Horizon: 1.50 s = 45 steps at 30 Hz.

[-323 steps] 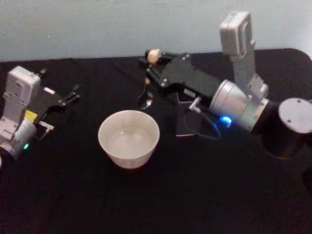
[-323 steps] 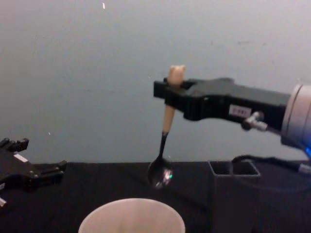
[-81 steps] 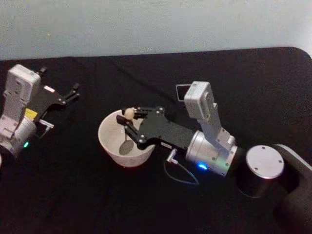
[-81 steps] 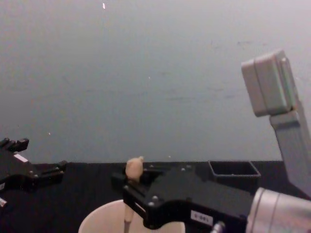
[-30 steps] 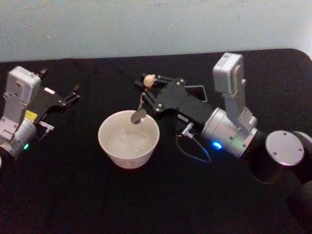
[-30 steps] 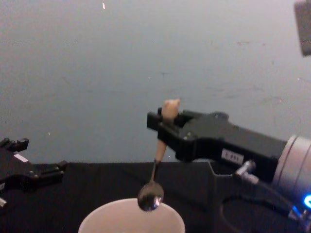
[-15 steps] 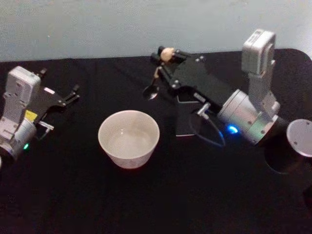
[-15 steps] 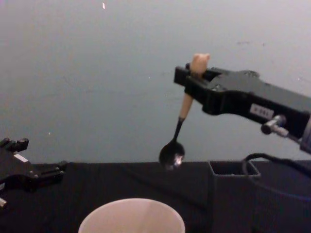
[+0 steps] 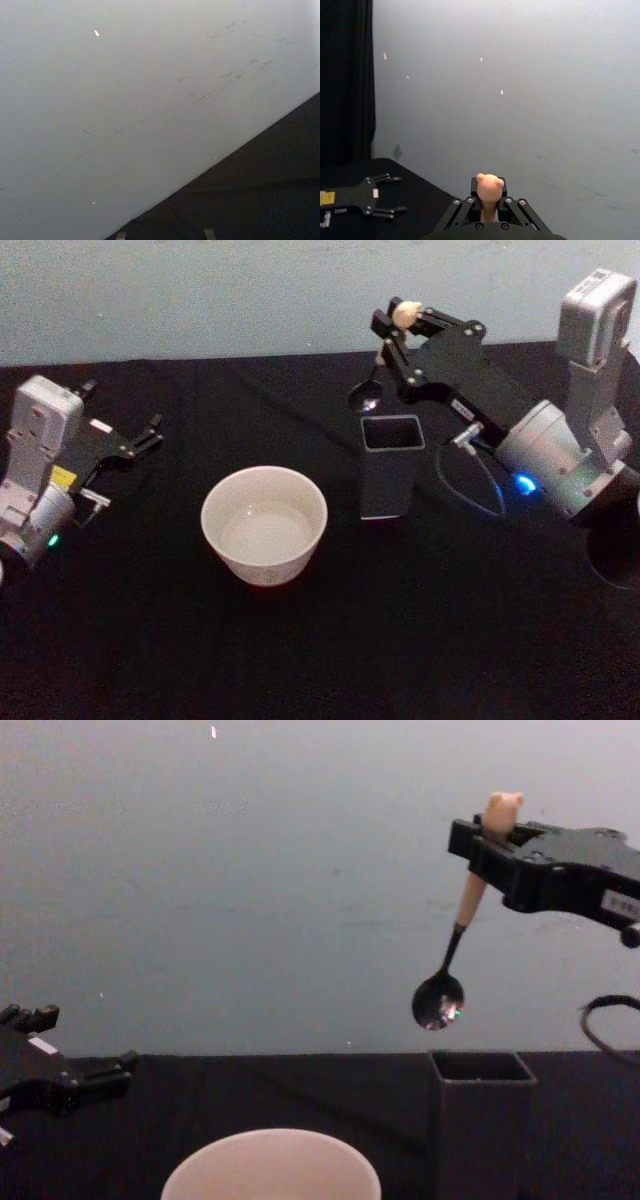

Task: Pick up the stirring spoon with one hand, stir inside the cup, then place it back in its original position.

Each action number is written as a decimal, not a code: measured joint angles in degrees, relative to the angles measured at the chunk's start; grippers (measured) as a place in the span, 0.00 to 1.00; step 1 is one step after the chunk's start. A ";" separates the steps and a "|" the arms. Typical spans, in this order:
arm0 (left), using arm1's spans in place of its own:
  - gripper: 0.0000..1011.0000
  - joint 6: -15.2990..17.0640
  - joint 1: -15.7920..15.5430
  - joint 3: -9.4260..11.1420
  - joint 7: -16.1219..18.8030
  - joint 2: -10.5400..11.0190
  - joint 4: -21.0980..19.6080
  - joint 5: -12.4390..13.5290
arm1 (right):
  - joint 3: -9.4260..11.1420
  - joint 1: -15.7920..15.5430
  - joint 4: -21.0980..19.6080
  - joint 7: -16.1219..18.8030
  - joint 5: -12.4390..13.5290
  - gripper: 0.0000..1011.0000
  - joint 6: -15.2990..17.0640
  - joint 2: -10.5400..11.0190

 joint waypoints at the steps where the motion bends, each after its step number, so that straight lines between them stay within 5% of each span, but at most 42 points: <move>1: 0.99 0.00 0.00 0.00 0.00 0.00 0.00 0.00 | 0.20 -0.20 -0.25 -0.16 -0.11 0.17 0.24 0.12; 19: 0.99 0.00 0.00 0.00 0.00 0.00 0.00 0.00 | 2.39 -3.45 -2.62 -0.82 -1.41 0.17 3.16 1.47; 45: 0.99 0.00 0.00 0.00 0.00 0.00 0.00 0.00 | 0.02 -3.67 2.41 -0.28 -2.78 0.17 7.44 0.78</move>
